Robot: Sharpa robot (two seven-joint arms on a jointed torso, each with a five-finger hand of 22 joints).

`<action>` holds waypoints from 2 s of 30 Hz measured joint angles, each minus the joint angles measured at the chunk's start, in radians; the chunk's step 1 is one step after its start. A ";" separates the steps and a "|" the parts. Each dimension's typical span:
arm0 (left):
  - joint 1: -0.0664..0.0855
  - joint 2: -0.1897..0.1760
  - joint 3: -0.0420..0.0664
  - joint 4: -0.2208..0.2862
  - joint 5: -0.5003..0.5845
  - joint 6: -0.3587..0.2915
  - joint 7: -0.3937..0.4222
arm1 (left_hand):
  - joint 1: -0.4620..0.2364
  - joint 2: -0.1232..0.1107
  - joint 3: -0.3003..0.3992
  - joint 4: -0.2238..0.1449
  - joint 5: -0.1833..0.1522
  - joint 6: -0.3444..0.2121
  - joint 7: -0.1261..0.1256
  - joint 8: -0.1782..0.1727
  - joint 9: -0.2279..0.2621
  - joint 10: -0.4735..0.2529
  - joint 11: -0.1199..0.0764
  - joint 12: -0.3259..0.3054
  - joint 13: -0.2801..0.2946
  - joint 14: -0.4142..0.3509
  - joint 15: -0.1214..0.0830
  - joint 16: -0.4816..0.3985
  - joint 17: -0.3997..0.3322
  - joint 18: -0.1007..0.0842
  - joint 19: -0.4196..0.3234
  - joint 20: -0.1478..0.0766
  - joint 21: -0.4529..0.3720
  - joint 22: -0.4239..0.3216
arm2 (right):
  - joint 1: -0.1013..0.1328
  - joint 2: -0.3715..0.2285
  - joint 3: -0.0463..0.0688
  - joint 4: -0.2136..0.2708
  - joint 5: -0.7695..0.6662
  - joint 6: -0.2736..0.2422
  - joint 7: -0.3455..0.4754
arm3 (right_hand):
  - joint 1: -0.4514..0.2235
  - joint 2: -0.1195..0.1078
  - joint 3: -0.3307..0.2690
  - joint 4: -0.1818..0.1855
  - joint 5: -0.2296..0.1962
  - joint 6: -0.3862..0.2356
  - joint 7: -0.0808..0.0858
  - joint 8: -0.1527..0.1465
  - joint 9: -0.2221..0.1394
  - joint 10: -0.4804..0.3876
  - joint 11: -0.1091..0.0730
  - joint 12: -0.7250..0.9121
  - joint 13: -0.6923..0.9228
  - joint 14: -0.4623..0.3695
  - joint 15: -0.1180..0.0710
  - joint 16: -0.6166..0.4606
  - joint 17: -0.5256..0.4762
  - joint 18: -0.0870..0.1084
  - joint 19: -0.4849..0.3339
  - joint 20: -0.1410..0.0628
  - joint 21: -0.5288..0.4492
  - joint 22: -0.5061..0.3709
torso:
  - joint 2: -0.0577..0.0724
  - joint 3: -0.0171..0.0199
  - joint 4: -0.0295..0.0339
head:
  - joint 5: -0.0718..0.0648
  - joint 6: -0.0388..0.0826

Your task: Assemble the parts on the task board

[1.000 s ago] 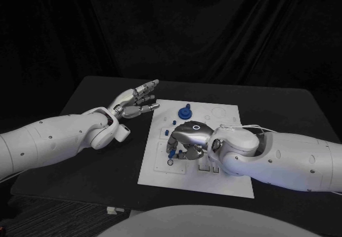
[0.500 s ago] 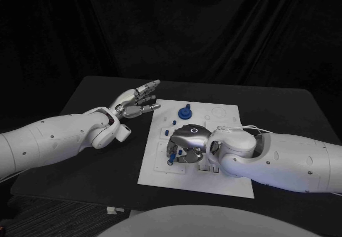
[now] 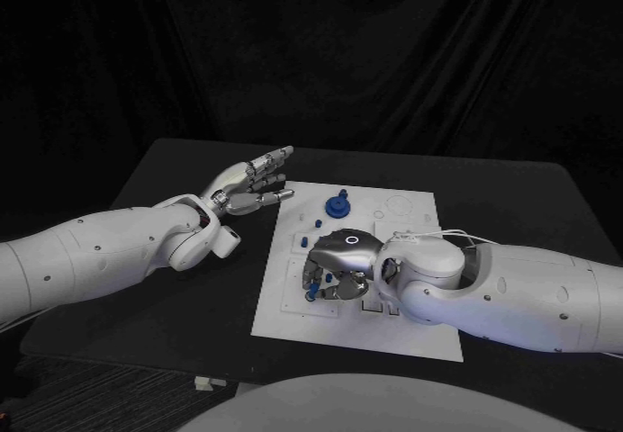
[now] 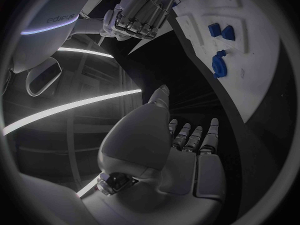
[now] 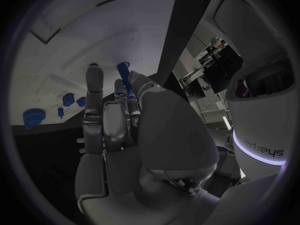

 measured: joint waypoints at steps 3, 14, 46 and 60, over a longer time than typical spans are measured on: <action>0.000 0.000 0.000 0.000 0.000 0.001 0.000 | 0.000 0.000 0.000 0.000 0.000 0.000 0.000 0.000 0.000 0.000 0.000 0.000 0.000 0.000 0.000 0.000 0.000 0.000 0.000 0.000 0.000 0.000 | -0.001 0.002 0.000 -0.001 0.000 0.002 0.000 | -0.001 -0.001 0.001 -0.001 0.000 0.000 0.000 0.000 0.000 0.003 0.003 0.000 0.000 0.000 0.000 0.000 -0.001 0.000 0.000 0.000 -0.002 0.000 | 0.000 0.0000 0.0000 | 0.000 0.000; 0.000 0.001 0.000 0.000 0.000 0.003 -0.003 | 0.000 0.008 0.000 0.000 0.000 0.000 0.000 0.000 0.000 0.000 0.000 0.000 0.000 0.000 0.000 0.000 0.000 0.000 0.004 -0.004 0.000 0.004 | -0.009 0.010 -0.002 -0.009 0.000 0.008 0.001 | -0.001 -0.001 0.001 -0.001 0.000 -0.002 0.002 0.000 0.007 0.003 0.004 -0.005 -0.001 0.000 0.000 0.000 -0.003 0.000 -0.003 -0.003 -0.002 0.000 | 0.000 0.0000 0.0005 | 0.000 0.000; -0.001 -0.002 0.000 -0.004 0.000 0.014 -0.012 | 0.000 0.008 0.000 0.000 0.000 0.007 0.007 -0.004 0.001 -0.001 0.006 0.000 0.000 0.004 0.004 0.000 0.000 0.000 0.011 -0.004 0.004 0.014 | -0.009 -0.074 -0.002 0.045 -0.003 -0.038 -0.001 | 0.038 -0.096 -0.209 0.141 -0.116 -0.687 -0.066 -0.073 -0.115 -0.482 0.086 0.016 0.004 -0.097 0.047 -0.074 -0.108 0.000 -0.098 0.048 -0.064 -0.045 | 0.000 0.0007 0.0007 | -0.005 0.000; -0.002 -0.025 0.000 0.003 0.000 0.013 -0.015 | -0.006 0.013 0.000 0.000 0.000 0.011 0.011 -0.004 0.002 -0.001 0.006 0.003 0.000 0.004 0.003 0.000 0.000 0.000 0.018 -0.003 0.005 0.018 | 0.131 -0.390 0.002 0.189 0.078 -0.206 0.000 | 0.175 -0.011 -0.127 -0.023 0.175 -0.279 0.023 0.074 -0.018 -0.355 0.025 0.550 0.296 -0.195 0.000 -0.172 -0.234 0.000 -0.186 -0.002 -0.011 0.000 | -0.001 0.0011 -0.0016 | -0.035 0.000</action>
